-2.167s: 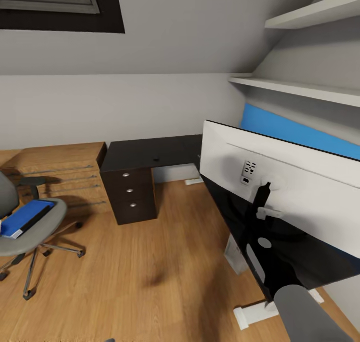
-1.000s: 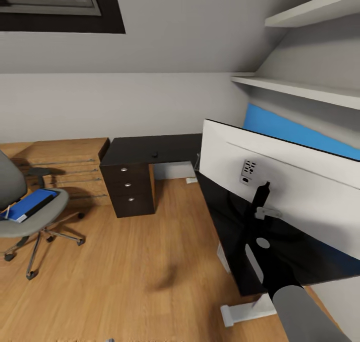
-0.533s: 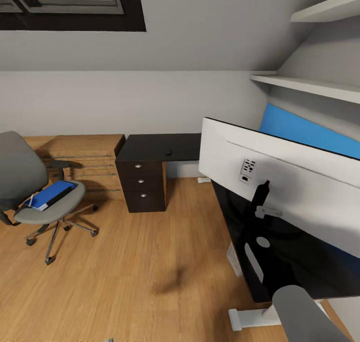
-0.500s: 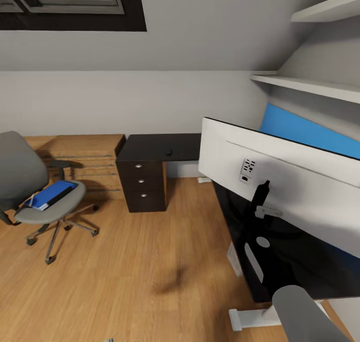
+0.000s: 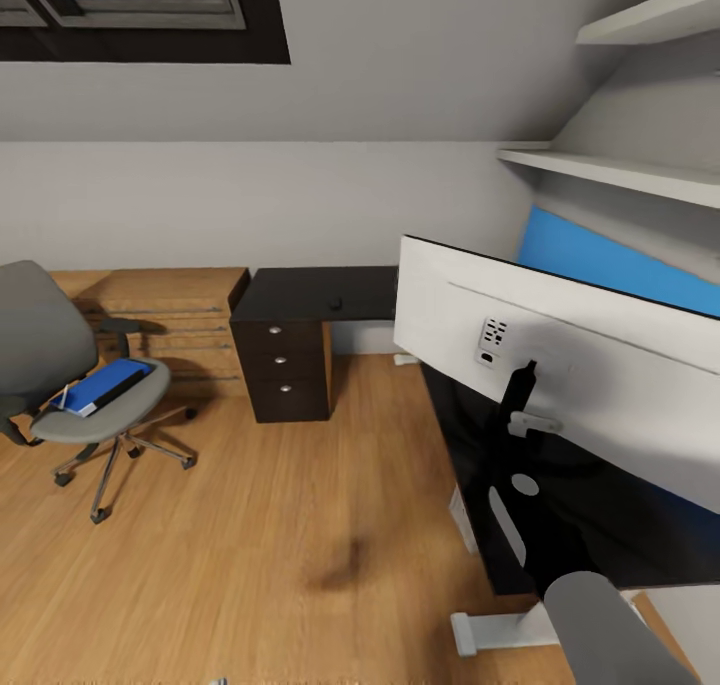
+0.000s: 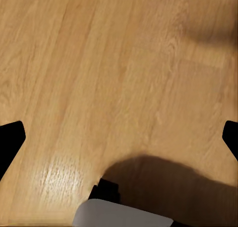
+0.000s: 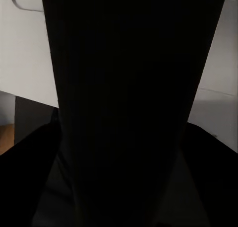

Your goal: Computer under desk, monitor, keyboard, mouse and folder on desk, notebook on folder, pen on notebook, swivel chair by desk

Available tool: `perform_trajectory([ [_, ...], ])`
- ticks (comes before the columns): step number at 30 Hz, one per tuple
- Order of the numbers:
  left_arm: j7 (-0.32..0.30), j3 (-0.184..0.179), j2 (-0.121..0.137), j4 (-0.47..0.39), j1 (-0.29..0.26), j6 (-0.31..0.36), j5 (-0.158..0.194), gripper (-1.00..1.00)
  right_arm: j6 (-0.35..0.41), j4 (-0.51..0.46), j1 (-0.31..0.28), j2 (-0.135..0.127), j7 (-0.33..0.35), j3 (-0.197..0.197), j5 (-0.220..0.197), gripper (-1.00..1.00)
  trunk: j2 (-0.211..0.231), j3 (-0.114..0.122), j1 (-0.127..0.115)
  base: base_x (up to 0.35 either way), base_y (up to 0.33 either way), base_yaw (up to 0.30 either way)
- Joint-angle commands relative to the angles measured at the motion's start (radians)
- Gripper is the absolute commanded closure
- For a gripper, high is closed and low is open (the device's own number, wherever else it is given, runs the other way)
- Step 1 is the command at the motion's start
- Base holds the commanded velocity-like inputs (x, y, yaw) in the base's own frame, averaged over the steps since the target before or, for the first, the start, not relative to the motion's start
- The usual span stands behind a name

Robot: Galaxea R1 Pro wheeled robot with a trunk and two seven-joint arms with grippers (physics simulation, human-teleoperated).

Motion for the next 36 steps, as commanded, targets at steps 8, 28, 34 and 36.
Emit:
perform_trajectory([
  [8, 0.003, -0.003, 0.000, 0.000, 0.000, -0.003, 0.004, -1.00, -0.007, 0.052, 0.000, -0.001, -0.003, -0.002, -0.017, 1.00, -0.001, -0.001, 0.000, -0.172, -0.185, 0.000],
  [28, 0.003, -0.003, 0.000, 0.000, 0.000, -0.003, 0.004, -1.00, -0.005, 0.053, 0.001, -0.002, 0.003, -0.002, -0.016, 1.00, -0.001, -0.001, 0.000, -0.009, -0.008, 0.000],
  [34, 0.003, -0.003, 0.000, 0.000, 0.000, -0.003, 0.004, -1.00, -0.005, 0.054, 0.002, -0.002, 0.010, -0.002, -0.016, 1.00, -0.001, -0.001, 0.000, 0.000, 0.000, 0.000],
  [36, 0.003, -0.003, 0.000, 0.000, 0.000, -0.003, 0.004, -1.00, -0.004, 0.054, 0.002, -0.002, 0.010, -0.002, -0.016, 1.00, -0.001, -0.001, 0.000, 0.000, 0.000, 0.000],
])
